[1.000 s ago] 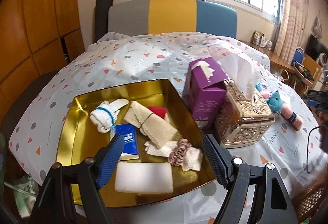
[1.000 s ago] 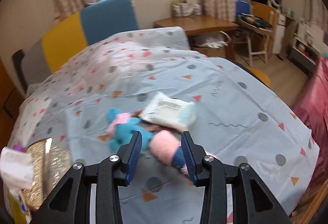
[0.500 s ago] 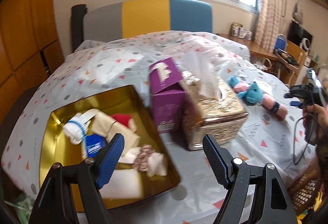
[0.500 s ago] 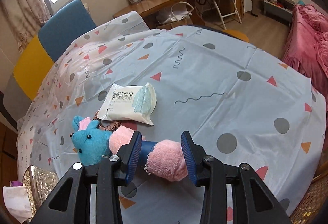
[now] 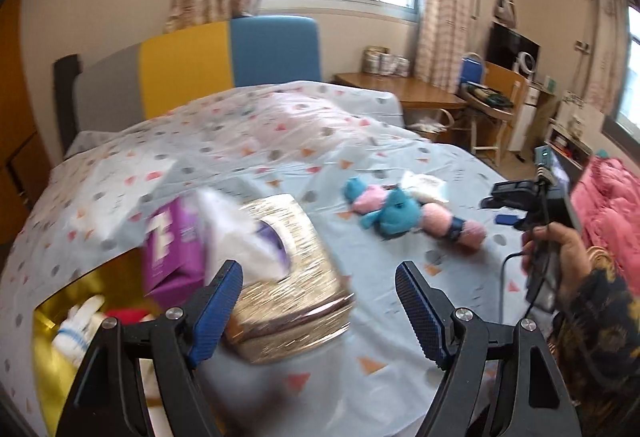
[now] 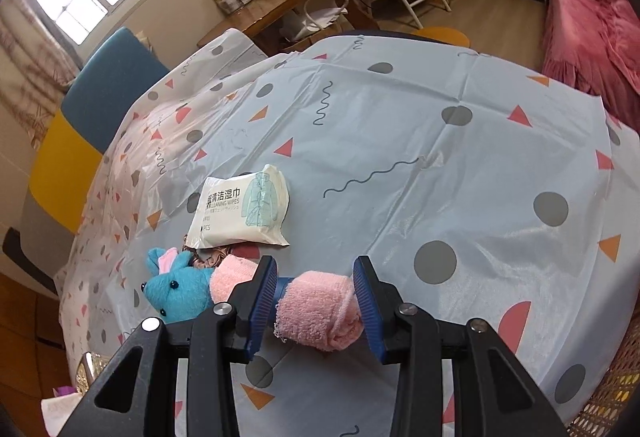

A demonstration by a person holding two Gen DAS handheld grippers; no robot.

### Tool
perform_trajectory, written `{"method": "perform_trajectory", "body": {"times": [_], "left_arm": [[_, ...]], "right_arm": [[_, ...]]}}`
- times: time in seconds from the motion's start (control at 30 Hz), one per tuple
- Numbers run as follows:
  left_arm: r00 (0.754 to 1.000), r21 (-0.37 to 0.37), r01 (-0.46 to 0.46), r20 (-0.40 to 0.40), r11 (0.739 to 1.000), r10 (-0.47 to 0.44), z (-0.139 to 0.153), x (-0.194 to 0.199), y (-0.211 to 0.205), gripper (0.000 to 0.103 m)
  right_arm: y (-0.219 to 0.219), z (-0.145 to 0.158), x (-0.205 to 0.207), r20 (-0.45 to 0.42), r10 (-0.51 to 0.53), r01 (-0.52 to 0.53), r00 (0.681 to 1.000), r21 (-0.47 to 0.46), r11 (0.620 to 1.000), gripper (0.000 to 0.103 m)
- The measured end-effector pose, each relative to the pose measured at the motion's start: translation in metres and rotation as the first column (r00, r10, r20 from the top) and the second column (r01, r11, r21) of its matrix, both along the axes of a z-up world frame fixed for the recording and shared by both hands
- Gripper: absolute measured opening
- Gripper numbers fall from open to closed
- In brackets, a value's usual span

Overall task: Organize soft objects
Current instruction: 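Grasp blue plush toy with left gripper while right gripper grasps pink towel roll, then carry blue plush toy into gold tray with left gripper and open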

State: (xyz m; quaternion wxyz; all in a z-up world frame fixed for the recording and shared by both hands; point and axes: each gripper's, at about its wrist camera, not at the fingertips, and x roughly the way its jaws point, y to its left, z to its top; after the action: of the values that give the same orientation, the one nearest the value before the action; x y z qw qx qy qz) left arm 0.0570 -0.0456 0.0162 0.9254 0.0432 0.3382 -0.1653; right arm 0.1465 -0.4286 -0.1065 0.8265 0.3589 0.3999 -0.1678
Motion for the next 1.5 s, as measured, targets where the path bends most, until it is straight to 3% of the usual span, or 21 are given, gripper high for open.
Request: {"method": "perform_trajectory", "body": {"times": [0.27,0.53,0.97,1.1,1.17,1.2,1.3,1.5], "left_arm": [[0.99,-0.044,0.066,-0.124,0.997,-0.071,-0.018,0.053,-0.068,0.079],[0.962,-0.066,0.041,-0.267,0.997,-0.058,-0.062,0.117,-0.117,0.083],[0.941,-0.036,-0.014,-0.337,0.999,0.001,-0.108,0.203,-0.177,0.087],[0.925,-0.015,-0.021,-0.379,1.0,0.014,-0.127,0.219,-0.186,0.087],[0.916,-0.003,-0.013,-0.4,1.0,0.01,-0.138,0.225,-0.189,0.08],[0.909,-0.018,-0.004,-0.416,1.0,-0.004,-0.143,0.227,-0.188,0.062],[0.907,-0.066,-0.005,-0.42,0.998,-0.023,-0.144,0.221,-0.18,0.051],[0.913,-0.057,0.019,-0.406,0.998,-0.041,-0.135,0.194,-0.165,0.048]], "right_arm": [[0.0,-0.002,0.001,0.019,0.023,-0.024,1.0,0.054,0.998,0.04],[0.001,0.0,0.001,0.051,0.035,-0.039,0.998,0.078,0.996,0.04],[0.006,-0.002,0.004,0.076,0.076,-0.085,0.994,0.115,0.99,0.041],[0.007,-0.004,0.005,0.076,0.082,-0.092,0.994,0.131,0.987,0.041],[0.007,-0.004,0.006,0.077,0.086,-0.096,0.993,0.132,0.987,0.041],[0.008,-0.004,0.006,0.075,0.086,-0.095,0.993,0.13,0.987,0.041],[0.008,-0.005,0.006,0.074,0.089,-0.098,0.993,0.136,0.986,0.041],[0.007,-0.007,0.006,0.067,0.079,-0.087,0.995,0.135,0.987,0.041]]}}
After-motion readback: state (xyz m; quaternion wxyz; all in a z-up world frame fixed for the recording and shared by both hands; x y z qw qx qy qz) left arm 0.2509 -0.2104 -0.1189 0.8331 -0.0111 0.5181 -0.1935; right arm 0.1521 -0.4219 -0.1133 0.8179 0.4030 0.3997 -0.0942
